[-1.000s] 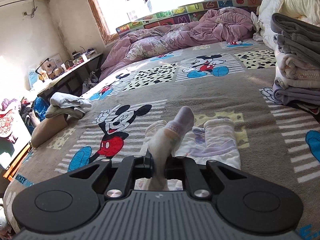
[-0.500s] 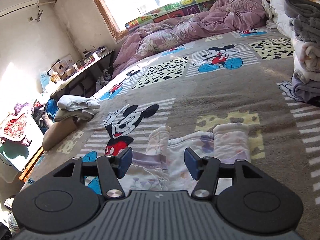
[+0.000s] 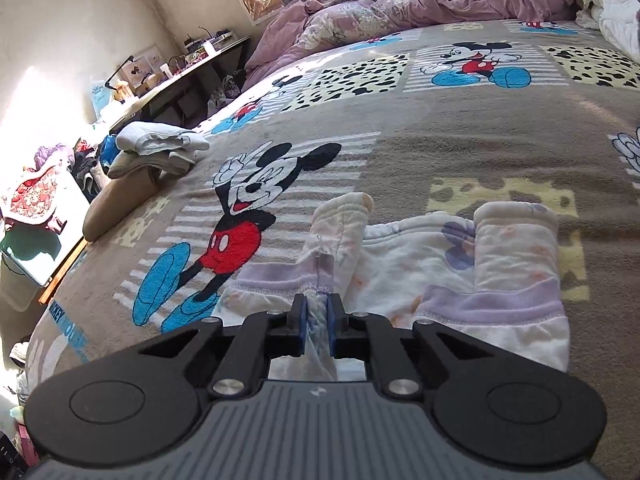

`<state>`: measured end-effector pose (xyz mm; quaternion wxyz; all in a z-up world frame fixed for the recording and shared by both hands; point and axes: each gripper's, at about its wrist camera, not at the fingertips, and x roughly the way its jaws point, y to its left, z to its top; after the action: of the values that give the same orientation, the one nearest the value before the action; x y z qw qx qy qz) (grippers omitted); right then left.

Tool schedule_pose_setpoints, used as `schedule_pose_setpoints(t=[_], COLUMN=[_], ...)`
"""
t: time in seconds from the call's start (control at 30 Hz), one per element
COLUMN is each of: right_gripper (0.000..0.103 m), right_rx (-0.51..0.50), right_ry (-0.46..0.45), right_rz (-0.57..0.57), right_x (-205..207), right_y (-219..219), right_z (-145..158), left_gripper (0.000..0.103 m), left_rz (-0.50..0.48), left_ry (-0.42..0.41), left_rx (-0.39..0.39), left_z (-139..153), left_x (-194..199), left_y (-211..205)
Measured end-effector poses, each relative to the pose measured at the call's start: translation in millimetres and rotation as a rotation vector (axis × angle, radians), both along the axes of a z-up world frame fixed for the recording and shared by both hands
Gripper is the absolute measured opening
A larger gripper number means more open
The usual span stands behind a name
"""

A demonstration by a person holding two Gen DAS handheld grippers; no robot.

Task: Fold clothes
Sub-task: 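Fold the cuff end over the garment with the right gripper and release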

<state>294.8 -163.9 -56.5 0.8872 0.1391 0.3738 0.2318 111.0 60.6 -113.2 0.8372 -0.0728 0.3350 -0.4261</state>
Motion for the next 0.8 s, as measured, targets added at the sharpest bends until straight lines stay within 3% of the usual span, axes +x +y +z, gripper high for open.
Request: schedule_pose_setpoints(t=[0.17, 0.37, 0.5, 0.67, 0.8], right_gripper=[0.012, 0.012, 0.012, 0.013, 0.022], right_rx=[0.038, -0.006, -0.061, -0.202, -0.208], right_ry=[-0.088, -0.055, -0.038, -0.029, -0.109], right_rz=[-0.083, -0.127, -0.107, -0.081, -0.129], right_x=[-9.9, 4.9, 10.6, 14.0, -3.5], right_y=[-21.0, -17.3, 0.4, 17.6, 10.0], right_z=[24.6, 9.7, -4.6, -13.6, 4.3], left_gripper=[0.062, 0.062, 0.063, 0.07, 0.07], left_rz=[0.016, 0.056, 0.057, 0.095, 0.125], left_ry=[0.076, 0.199, 0.162, 0.079, 0.013], left_rx=[-0.054, -0.15, -0.12, -0.094, -0.073], left_z=[-5.7, -15.3, -10.6, 1.5, 11.3], left_x=[7.4, 18.0, 13.7, 6.0, -0.2], left_y=[8.2, 22.1, 21.7, 29.3, 35.4])
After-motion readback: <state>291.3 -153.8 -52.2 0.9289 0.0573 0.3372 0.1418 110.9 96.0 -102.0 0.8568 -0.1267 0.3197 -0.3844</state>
